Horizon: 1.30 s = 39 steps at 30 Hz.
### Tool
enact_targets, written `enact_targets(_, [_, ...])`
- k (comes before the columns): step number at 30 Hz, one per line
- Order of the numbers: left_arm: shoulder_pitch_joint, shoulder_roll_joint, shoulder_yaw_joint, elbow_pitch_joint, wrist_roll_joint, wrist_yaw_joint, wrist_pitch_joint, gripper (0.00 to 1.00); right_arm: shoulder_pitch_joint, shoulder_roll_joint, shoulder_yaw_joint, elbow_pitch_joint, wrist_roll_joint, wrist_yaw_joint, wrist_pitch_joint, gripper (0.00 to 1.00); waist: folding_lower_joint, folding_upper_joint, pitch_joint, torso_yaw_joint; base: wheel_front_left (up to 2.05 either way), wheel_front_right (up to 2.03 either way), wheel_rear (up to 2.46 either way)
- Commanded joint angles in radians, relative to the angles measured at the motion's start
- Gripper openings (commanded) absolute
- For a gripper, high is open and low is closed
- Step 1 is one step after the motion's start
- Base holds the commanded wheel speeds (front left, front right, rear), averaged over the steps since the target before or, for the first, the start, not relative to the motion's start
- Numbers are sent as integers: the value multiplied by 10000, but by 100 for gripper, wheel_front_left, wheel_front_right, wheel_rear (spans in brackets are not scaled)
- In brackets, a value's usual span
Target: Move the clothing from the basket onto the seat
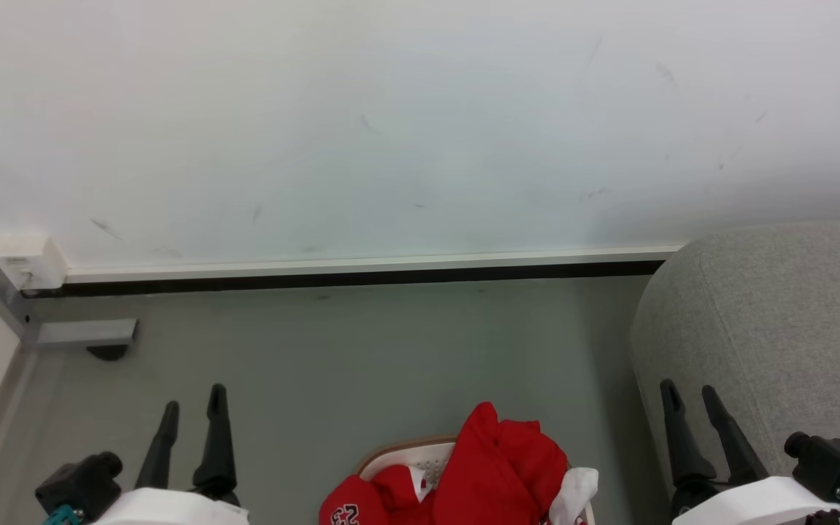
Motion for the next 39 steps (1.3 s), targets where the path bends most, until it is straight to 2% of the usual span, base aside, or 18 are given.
enact_targets(1, [19, 124, -18, -82, 301, 20, -81, 100, -241, -68, 47, -29, -269, -11, -83, 100, 0, 0, -9, -4, 0, 0, 0])
enact_targets(19, [113, 93, -76, -39, 1927, 53, -521, 100, -272, 76, 101, 167, -1716, -14, -525, 100, 0, 0, -64, 7, 0, 0, 0])
enact_targets(39, [173, 7, -10, -128, 3455, -40, -953, 100, -257, 167, 287, 203, -2768, -18, -943, 100, 0, 0, -72, -29, 0, 0, 0])
